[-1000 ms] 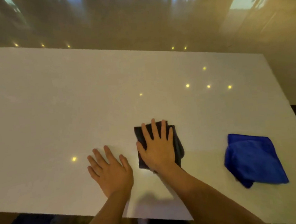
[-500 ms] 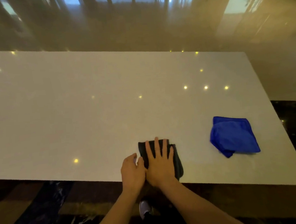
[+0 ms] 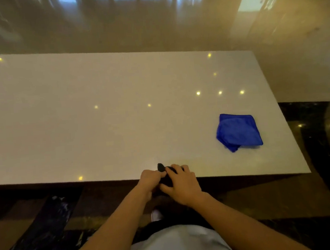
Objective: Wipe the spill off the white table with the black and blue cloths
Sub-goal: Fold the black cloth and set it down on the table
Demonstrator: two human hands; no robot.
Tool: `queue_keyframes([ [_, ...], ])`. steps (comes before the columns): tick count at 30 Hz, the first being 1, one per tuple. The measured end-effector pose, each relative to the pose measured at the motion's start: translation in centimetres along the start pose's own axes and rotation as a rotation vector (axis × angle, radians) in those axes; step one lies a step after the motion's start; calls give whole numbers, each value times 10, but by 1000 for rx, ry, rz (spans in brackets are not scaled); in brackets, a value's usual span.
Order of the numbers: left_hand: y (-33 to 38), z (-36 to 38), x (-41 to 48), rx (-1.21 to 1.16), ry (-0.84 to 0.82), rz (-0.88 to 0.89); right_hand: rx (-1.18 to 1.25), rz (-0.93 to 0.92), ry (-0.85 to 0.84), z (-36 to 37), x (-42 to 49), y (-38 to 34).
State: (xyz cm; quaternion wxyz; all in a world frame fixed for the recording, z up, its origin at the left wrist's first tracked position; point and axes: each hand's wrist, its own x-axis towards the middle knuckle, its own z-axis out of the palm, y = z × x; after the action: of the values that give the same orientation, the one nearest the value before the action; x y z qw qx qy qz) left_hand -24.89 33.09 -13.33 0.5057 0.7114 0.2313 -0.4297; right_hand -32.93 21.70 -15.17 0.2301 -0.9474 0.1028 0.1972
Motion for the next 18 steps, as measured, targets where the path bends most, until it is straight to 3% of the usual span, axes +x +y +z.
queue_keyframes([
  [4,24,-21,-6,-3,-355,-48,578,219,-234,-48,-5,33],
  [7,41,-32,-3,-174,-495,2,960,298,-423,-78,-11,54],
  [11,98,13,5,-306,-555,66,1741,305,-209,-112,-4,94],
  [13,127,46,7,-182,-513,156,1972,320,-97,-127,8,109],
  [16,168,96,17,263,-189,453,1875,401,45,-155,40,132],
  [18,193,129,29,381,-24,579,1802,450,114,-177,67,155],
])
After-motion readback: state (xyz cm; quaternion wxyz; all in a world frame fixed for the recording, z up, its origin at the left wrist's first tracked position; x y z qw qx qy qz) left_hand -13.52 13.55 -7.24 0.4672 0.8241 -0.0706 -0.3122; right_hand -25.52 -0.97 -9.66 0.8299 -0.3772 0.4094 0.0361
